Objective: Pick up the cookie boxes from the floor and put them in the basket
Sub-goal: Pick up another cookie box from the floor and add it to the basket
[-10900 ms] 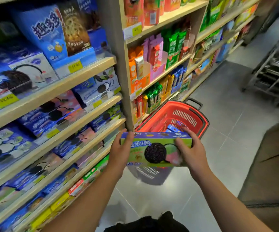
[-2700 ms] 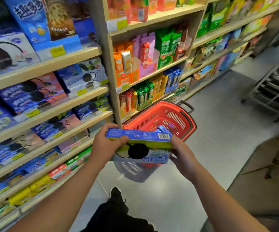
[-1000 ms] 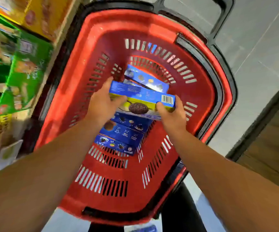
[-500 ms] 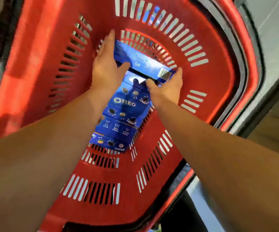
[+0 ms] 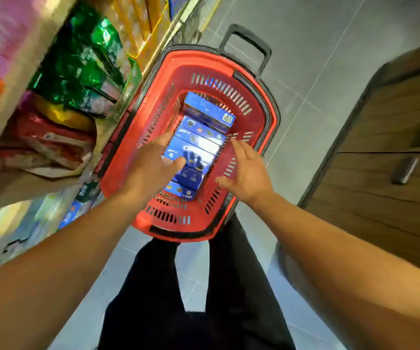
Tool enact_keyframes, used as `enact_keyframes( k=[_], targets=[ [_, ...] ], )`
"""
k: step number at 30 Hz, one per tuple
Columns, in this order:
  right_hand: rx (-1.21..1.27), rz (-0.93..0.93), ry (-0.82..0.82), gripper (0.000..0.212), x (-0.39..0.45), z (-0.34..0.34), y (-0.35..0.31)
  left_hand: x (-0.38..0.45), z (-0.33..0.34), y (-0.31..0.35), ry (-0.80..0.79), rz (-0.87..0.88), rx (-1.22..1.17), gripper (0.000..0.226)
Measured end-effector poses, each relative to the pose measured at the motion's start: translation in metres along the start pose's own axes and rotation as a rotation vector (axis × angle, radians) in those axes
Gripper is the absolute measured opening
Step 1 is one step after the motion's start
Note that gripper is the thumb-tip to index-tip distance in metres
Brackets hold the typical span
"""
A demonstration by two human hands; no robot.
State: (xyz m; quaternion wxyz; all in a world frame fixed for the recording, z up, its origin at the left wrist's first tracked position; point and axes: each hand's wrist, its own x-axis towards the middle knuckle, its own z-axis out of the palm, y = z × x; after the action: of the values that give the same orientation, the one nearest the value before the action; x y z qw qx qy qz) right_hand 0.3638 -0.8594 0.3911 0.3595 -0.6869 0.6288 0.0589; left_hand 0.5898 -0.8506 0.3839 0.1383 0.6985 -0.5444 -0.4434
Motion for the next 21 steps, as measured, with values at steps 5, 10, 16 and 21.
enact_keyframes(
  k=[5,10,16,21],
  targets=[
    [-0.087,-0.126,-0.007,0.098,-0.071,-0.047,-0.036,-0.101,-0.042,0.040,0.061,-0.015,0.019,0.064],
    [-0.244,-0.451,-0.045,0.094,-0.115,-0.062,-0.058,-0.189,-0.042,0.064,0.287,-0.104,-0.008,0.065],
    [-0.441,-0.822,-0.137,0.091,-0.129,-0.057,-0.050,-0.270,0.018,0.080,0.458,-0.365,-0.116,0.072],
    [-0.618,-1.021,-0.302,0.102,-0.145,-0.053,-0.051,-0.346,0.080,0.098,0.660,-0.617,-0.228,0.072]
  ],
)
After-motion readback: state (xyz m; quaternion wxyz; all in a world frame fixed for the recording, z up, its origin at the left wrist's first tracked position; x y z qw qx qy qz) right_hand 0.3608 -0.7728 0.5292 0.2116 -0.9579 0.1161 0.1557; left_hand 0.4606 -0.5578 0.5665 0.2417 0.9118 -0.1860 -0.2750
